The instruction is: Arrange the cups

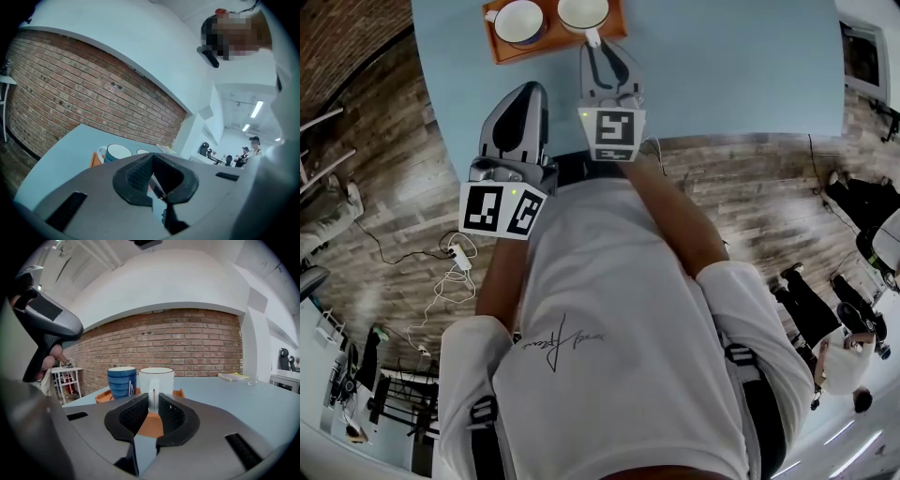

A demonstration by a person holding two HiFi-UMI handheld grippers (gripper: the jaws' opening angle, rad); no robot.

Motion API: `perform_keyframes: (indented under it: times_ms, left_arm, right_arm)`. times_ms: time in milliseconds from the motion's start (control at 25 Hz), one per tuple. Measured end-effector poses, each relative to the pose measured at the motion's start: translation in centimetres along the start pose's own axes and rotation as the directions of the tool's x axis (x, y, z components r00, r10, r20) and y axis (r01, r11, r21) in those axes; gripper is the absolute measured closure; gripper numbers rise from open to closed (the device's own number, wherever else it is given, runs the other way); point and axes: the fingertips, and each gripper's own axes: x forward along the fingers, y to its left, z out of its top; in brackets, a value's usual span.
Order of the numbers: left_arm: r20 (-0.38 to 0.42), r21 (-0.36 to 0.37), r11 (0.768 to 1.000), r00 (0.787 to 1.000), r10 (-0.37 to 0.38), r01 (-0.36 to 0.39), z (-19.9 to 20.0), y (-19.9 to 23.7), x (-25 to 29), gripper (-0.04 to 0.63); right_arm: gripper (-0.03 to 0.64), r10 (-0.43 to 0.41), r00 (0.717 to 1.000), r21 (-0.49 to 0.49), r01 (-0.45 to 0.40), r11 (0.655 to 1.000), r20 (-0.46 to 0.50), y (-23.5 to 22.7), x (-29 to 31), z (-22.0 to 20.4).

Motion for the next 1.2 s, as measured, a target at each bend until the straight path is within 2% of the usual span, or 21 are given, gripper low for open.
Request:
perform_keyframes:
  times_ms: [320,560,680,960,1080,1200]
  left_arm:
    - [0.003,-0.004,1.000,1.000,0.003,-0.003,0.0,0.2,0.0,0.588]
    - [0.004,-0.003,1.000,1.000,0.003,-0.003,0.0,0.3,0.2,0.588]
    - [0.012,0.000,1.000,1.000,0.002,-0.002,0.3,0.4,0.1,0.588]
    - [0.045,0.012,1.000,0.999,0.015,-0.016,1.1,1.6,-0.2,0.588]
    - [0.062,0.018,1.000,0.998,0.021,-0.022,1.8,2.2,-0.6,0.588]
    - [0.073,0.032,0.999,0.997,0.023,-0.026,2.4,3.0,-0.8,0.588]
  right_arm:
    - [0.551,-0.029,1.000,-0.004,0.029,1.000,0.001,0.5,0.2,0.1]
    - [0.549,0.000,1.000,0.014,0.000,1.000,-0.012,0.6,0.1,-0.3]
    - [0.528,0.013,1.000,0.018,-0.012,1.000,-0.021,0.4,-0.4,-0.3]
    - [0.525,0.003,1.000,-0.009,-0.003,1.000,-0.003,-0.1,-2.6,1.8]
    - [0.563,-0.014,1.000,-0.006,0.014,1.000,0.014,-0.9,-3.6,3.5]
    - [0.590,0.002,0.999,0.006,-0.002,1.000,0.037,-1.2,-4.4,5.6]
